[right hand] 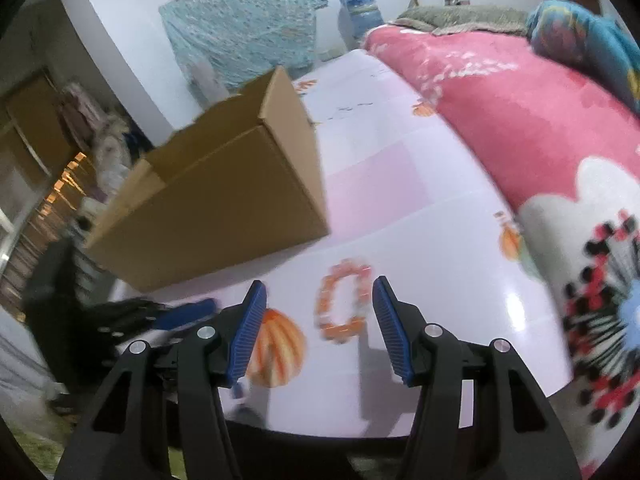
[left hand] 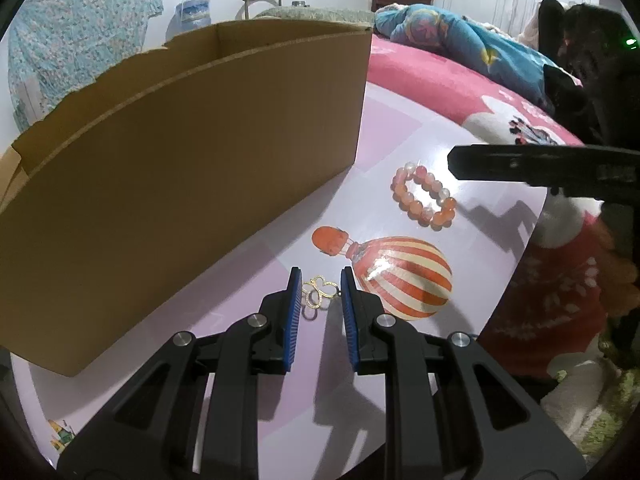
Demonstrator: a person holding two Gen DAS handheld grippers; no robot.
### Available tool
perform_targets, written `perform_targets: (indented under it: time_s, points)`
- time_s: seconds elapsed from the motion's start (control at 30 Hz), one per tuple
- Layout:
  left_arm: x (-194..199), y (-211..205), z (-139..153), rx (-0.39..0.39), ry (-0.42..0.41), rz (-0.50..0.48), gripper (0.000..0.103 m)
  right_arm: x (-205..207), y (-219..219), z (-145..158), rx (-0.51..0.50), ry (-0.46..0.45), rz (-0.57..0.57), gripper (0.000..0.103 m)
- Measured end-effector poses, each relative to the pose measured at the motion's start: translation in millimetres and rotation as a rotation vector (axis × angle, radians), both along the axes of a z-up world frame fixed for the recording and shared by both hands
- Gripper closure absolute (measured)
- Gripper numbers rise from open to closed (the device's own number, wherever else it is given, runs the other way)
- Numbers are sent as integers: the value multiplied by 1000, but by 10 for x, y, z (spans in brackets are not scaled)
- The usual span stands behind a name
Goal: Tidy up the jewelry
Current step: 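Close the left gripper on the outline charm while the right gripper closes on the bead bracelet, then carry the charm with the left gripper while the right gripper carries the bracelet over the box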
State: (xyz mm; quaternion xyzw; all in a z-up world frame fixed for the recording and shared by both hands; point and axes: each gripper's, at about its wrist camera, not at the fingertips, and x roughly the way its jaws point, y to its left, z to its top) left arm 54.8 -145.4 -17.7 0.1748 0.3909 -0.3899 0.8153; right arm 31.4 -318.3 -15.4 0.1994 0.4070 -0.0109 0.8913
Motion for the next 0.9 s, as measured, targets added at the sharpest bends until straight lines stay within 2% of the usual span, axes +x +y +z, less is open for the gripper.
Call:
perform_targets:
  time_s: [0.17, 0.3, 0.4, 0.47, 0.6, 0.9]
  points:
    - [-26, 77, 132, -16, -16, 12, 84, 195, 25, -100, -123, 84, 15, 71]
    - [-49, 147, 254, -26, -39, 28, 84, 329, 82, -179, -162, 122, 49, 74]
    - [-56, 216, 345, -44, -54, 42, 84, 410, 152, -243, -228, 164, 59, 80]
    - [-53, 255, 395, -58, -60, 51, 84, 430, 179, -236, -262, 171, 58, 93]
    - [-52, 329, 497, -88, -65, 66, 84, 380, 158, -149, -234, 142, 34, 93]
    - [-129, 542, 853, -154, -147, 82, 84, 150, 199, 442, -250, -13, -3, 94]
